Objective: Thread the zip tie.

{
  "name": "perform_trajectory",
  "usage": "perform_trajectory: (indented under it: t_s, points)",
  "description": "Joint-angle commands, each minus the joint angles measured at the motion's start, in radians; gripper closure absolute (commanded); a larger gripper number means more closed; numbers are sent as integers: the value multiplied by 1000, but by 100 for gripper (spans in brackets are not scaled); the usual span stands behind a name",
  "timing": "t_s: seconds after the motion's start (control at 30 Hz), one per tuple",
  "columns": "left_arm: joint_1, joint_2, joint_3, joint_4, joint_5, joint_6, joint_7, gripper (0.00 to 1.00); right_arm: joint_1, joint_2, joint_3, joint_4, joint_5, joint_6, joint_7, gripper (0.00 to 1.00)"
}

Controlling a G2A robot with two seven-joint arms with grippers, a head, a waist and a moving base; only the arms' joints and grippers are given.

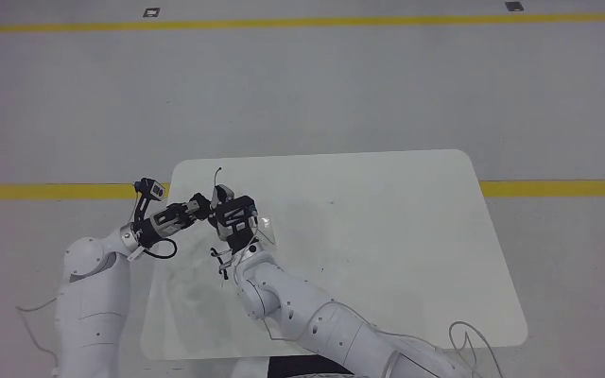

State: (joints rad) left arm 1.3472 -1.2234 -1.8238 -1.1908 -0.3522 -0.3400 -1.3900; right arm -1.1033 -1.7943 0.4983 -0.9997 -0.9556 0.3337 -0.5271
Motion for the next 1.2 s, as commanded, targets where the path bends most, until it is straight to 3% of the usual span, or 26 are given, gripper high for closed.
perform_trajectory:
  t_s: [0.0,1.17]
  points:
    - [0,0,0,0,0,0,0,100,-1,0,2,0,-1,-1,4,100]
    - [0,0,0,0,0,0,0,100,0,-1,7,2,-13,-12,13,100]
